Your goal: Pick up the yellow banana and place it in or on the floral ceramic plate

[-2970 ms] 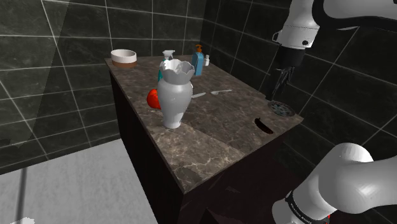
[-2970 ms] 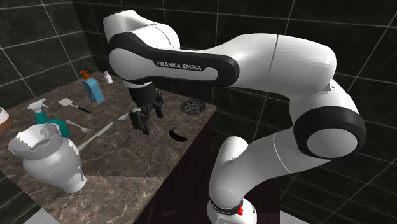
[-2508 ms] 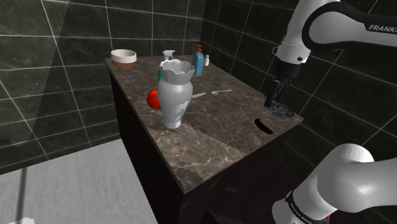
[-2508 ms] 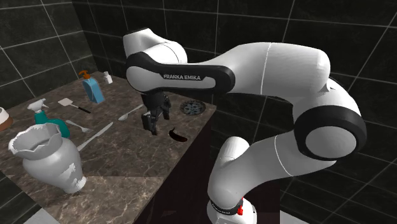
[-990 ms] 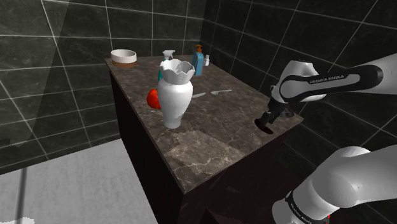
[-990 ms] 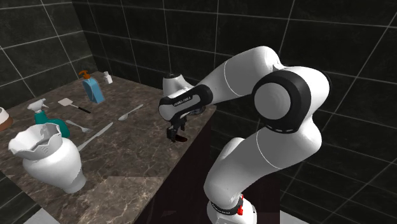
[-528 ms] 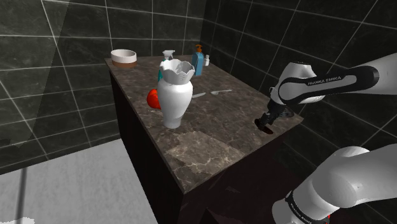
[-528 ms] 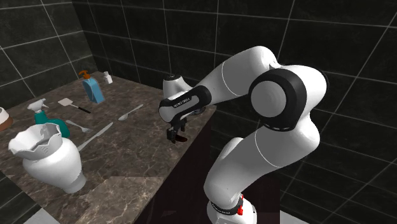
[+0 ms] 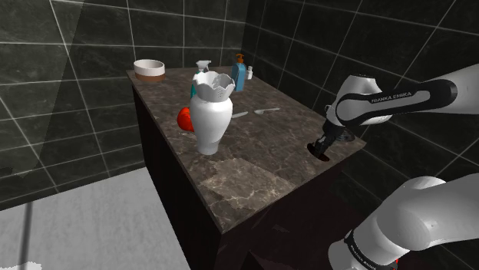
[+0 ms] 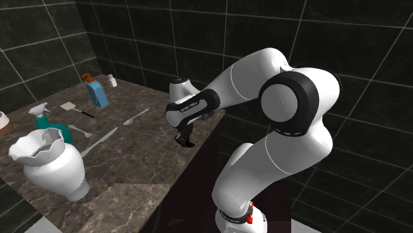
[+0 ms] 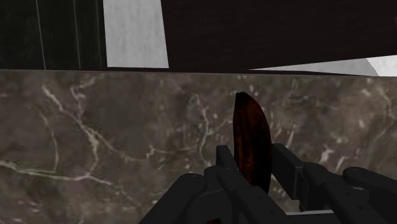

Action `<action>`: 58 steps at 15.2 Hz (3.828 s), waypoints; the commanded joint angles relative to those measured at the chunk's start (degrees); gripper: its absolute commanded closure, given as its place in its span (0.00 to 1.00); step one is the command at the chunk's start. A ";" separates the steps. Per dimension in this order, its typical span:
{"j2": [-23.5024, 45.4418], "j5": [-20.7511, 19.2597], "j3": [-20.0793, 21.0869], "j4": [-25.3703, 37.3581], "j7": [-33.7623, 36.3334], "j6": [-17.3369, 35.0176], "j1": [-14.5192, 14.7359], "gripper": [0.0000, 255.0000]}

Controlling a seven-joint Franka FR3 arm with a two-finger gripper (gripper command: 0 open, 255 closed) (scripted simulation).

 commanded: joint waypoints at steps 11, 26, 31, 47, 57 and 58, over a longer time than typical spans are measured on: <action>-4.39 0.63 1.58 3.59 0.18 -7.93 -0.12 1.00; -2.56 0.64 -1.52 14.90 -5.52 -16.78 -0.86 1.00; 5.33 1.22 -7.78 22.55 -13.02 -15.85 -0.93 1.00; 26.58 12.23 -19.67 37.74 -31.38 -11.60 -0.65 1.00; 30.83 15.63 -20.09 33.70 -33.89 -4.44 -0.91 1.00; 30.83 15.62 -20.09 33.70 -33.88 -4.43 -0.91 1.00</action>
